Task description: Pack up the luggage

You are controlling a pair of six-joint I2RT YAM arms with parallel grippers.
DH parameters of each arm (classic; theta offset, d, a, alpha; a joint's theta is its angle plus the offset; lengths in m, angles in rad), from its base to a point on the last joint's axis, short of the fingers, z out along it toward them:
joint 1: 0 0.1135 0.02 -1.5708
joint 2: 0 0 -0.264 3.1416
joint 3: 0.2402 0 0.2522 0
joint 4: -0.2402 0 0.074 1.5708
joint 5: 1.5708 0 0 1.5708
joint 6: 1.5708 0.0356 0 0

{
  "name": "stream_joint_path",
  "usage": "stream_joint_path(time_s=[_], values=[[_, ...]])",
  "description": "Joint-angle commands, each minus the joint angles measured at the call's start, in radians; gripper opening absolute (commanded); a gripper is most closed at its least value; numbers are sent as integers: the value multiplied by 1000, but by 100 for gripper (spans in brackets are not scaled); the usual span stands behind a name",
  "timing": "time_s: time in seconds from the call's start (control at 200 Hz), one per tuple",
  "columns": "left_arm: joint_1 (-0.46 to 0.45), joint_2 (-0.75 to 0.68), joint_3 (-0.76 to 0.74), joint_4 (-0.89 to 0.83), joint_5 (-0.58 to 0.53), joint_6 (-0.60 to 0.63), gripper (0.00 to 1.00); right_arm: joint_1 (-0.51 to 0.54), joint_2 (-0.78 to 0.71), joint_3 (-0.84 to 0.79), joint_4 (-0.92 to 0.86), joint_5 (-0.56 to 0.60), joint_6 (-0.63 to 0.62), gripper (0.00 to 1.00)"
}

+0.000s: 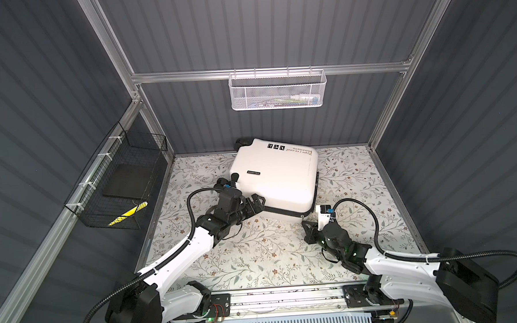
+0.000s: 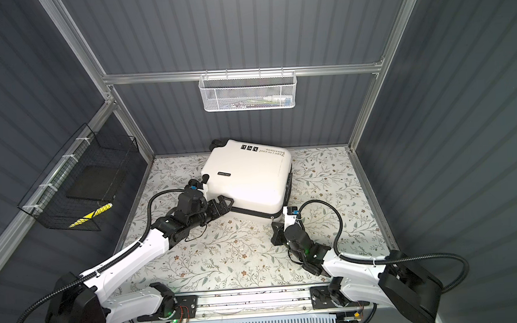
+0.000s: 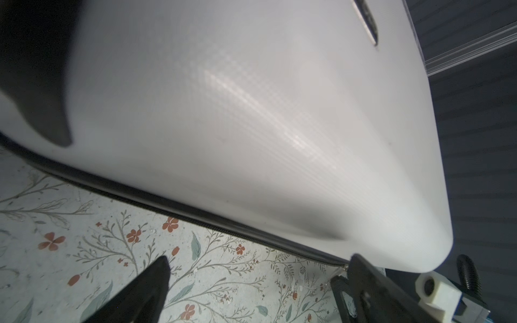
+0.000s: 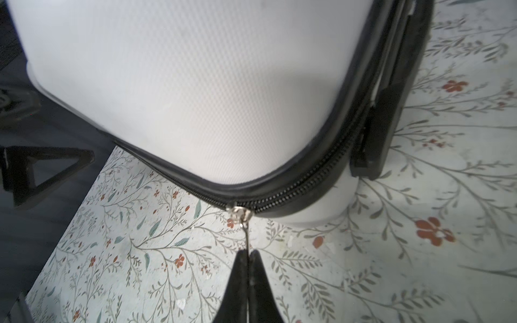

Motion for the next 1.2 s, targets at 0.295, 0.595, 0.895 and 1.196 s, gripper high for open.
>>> stream_joint_path(time_s=[0.295,0.595,0.895,1.196], values=[[0,29,82,-28,-45,50,100,-108,-79,14,-152,-117,-48,17],[0,-33,104,-85,-44,151,100,-362,-352,35,-385,-288,-46,42],[0,-132,35,-80,44,202,100,-787,-116,228,-429,-716,24,59],[-54,-224,-75,-2,86,167,100,-864,273,427,-297,-896,126,65]])
